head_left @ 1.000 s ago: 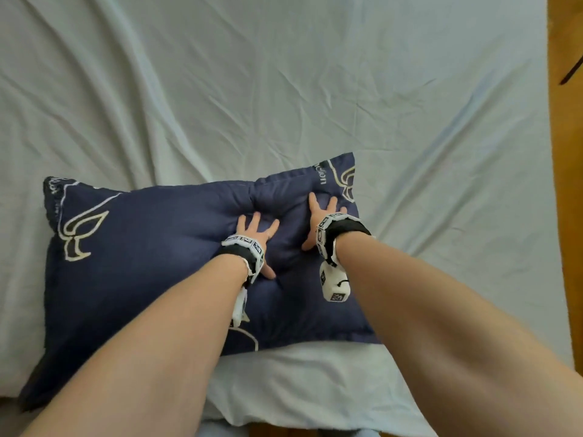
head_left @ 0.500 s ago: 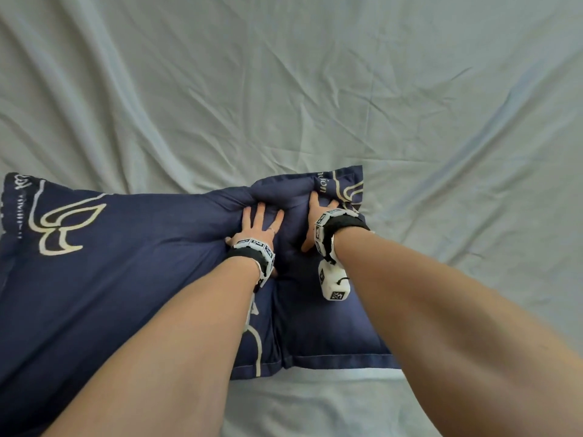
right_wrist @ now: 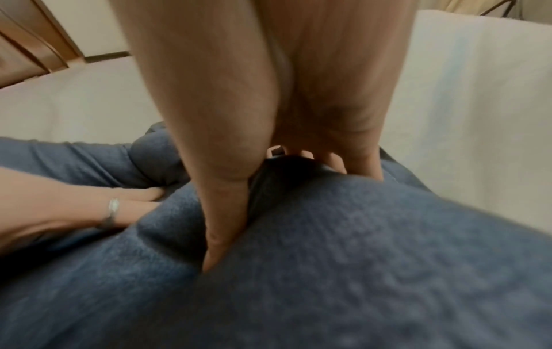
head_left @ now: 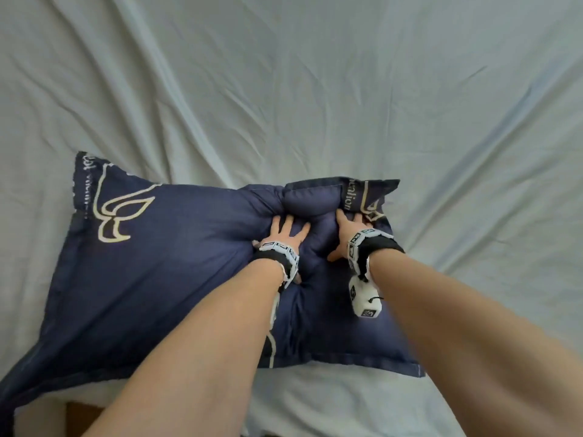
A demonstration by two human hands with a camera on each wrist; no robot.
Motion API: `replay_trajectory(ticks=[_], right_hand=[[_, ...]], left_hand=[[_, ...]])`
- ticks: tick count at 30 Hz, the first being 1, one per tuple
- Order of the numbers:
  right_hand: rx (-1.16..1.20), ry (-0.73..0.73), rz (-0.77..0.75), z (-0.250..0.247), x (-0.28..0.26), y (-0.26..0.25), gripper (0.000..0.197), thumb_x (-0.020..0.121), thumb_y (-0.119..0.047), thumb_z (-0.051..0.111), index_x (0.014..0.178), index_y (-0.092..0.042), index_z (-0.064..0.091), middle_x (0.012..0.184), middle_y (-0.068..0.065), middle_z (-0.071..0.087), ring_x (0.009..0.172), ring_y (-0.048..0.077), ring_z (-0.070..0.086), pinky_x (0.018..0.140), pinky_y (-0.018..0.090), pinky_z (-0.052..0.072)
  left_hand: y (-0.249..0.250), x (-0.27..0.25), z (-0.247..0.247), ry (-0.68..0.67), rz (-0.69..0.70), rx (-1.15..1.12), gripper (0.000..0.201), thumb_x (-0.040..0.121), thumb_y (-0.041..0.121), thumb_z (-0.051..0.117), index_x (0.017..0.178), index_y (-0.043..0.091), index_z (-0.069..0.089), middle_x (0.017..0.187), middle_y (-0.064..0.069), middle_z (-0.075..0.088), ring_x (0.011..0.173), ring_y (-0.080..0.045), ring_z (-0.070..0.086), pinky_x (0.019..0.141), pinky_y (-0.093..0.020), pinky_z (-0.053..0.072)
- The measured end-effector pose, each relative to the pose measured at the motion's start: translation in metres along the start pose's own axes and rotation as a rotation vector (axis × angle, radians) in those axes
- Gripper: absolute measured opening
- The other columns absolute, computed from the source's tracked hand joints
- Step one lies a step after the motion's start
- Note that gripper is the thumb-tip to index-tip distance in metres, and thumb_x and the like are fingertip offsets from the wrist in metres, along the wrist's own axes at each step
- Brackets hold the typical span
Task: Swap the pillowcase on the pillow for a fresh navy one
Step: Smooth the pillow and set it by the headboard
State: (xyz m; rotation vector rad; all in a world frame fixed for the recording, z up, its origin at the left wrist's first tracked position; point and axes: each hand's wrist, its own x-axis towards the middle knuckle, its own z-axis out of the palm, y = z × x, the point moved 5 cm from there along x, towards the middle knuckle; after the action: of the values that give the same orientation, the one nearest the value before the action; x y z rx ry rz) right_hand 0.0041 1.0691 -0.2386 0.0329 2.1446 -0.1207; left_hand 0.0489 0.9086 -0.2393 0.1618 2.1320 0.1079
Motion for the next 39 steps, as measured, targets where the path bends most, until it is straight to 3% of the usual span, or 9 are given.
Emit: replay_trajectory(ticks=[4, 9, 13, 16, 20, 27, 33, 36, 39], right_hand=[[0.026, 0.106, 0.085, -0.005, -0.054, -0.014, 0.123, 0.069, -0.041, 0.082, 0.155, -0.029, -0.005, 0.16, 0.02, 0.0, 0.147, 0.044, 0.005, 0.118, 0.055, 0.015], [-0.084, 0.126, -0.053, 0.001, -0.129, -0.128, 0.104, 0.083, -0.041, 0.068, 0.156, -0.032, -0.006, 0.163, 0.005, -0.02, 0.15, 0.031, -0.016, 0.115, 0.066, 0.01], [-0.104, 0.08, -0.347, 0.039, -0.169, -0.27, 0.107, 0.077, -0.045, 0.074, 0.154, -0.042, 0.0, 0.164, -0.001, -0.015, 0.15, 0.028, -0.015, 0.113, 0.069, 0.01], [-0.162, -0.022, -0.362, 0.081, -0.166, -0.339, 0.124, 0.068, -0.045, 0.084, 0.152, -0.046, -0.007, 0.161, -0.002, -0.025, 0.149, 0.03, -0.021, 0.107, 0.074, 0.017], [-0.262, -0.014, -0.244, 0.135, -0.141, -0.349, 0.139, 0.063, -0.043, 0.089, 0.149, -0.046, -0.021, 0.158, 0.0, -0.033, 0.147, 0.032, -0.024, 0.103, 0.078, 0.017], [-0.305, 0.031, -0.181, 0.14, -0.081, -0.367, 0.14, 0.061, -0.053, 0.087, 0.149, -0.045, -0.021, 0.161, 0.006, -0.024, 0.149, 0.036, -0.015, 0.109, 0.072, 0.02], [-0.308, 0.057, -0.163, 0.147, -0.089, -0.368, 0.135, 0.064, -0.048, 0.086, 0.149, -0.046, -0.019, 0.162, 0.002, -0.02, 0.15, 0.031, -0.012, 0.108, 0.072, 0.021], [-0.322, 0.054, -0.153, 0.161, -0.114, -0.347, 0.131, 0.067, -0.047, 0.084, 0.148, -0.049, -0.019, 0.162, -0.004, -0.019, 0.15, 0.027, -0.011, 0.103, 0.076, 0.021], [-0.318, 0.054, -0.17, 0.158, -0.119, -0.341, 0.131, 0.066, -0.046, 0.085, 0.148, -0.05, -0.018, 0.163, -0.004, -0.018, 0.15, 0.026, -0.011, 0.103, 0.077, 0.022]], left_hand=[[-0.02, -0.051, -0.024, 0.047, 0.138, -0.051, 0.117, 0.068, 0.055, 0.079, 0.155, 0.026, 0.006, 0.162, -0.009, 0.002, 0.147, -0.032, 0.006, 0.12, -0.043, 0.012], [-0.143, -0.161, -0.045, 0.405, -0.115, -0.272, 0.075, 0.087, 0.053, 0.058, 0.151, 0.038, 0.021, 0.162, 0.002, 0.008, 0.146, -0.025, 0.016, 0.114, -0.048, 0.028], [-0.281, -0.231, 0.014, 0.414, -0.561, -0.543, 0.096, 0.084, 0.049, 0.066, 0.154, 0.029, 0.005, 0.161, -0.006, 0.002, 0.147, -0.031, 0.01, 0.115, -0.054, 0.023], [-0.338, -0.239, 0.097, 0.217, -0.654, -0.828, 0.12, 0.07, 0.053, 0.078, 0.154, 0.013, 0.003, 0.158, -0.017, 0.017, 0.144, -0.033, 0.024, 0.116, -0.045, 0.025], [-0.355, -0.209, 0.186, 0.176, -0.586, -1.167, 0.138, 0.032, 0.072, 0.081, 0.142, 0.007, 0.031, 0.143, -0.008, 0.048, 0.131, -0.026, 0.047, 0.11, -0.041, 0.037], [-0.37, -0.145, 0.19, 0.367, -0.454, -1.221, 0.082, 0.078, 0.035, 0.077, 0.142, 0.003, 0.036, 0.139, -0.014, 0.051, 0.126, -0.029, 0.051, 0.106, -0.036, 0.04], [-0.376, -0.164, 0.203, 0.17, -0.447, -1.077, 0.086, 0.07, 0.025, 0.08, 0.141, 0.007, 0.033, 0.139, -0.016, 0.047, 0.128, -0.034, 0.048, 0.108, -0.04, 0.038], [-0.369, -0.196, 0.24, 0.052, -0.501, -0.963, 0.057, 0.06, 0.04, 0.075, 0.105, 0.02, 0.046, 0.122, -0.017, 0.06, 0.108, -0.035, 0.059, 0.097, -0.044, 0.047], [-0.357, -0.22, 0.252, 0.129, -0.534, -1.08, 0.051, 0.075, 0.028, 0.078, 0.114, 0.006, 0.053, 0.117, -0.017, 0.062, 0.108, -0.034, 0.06, 0.095, -0.038, 0.047]])
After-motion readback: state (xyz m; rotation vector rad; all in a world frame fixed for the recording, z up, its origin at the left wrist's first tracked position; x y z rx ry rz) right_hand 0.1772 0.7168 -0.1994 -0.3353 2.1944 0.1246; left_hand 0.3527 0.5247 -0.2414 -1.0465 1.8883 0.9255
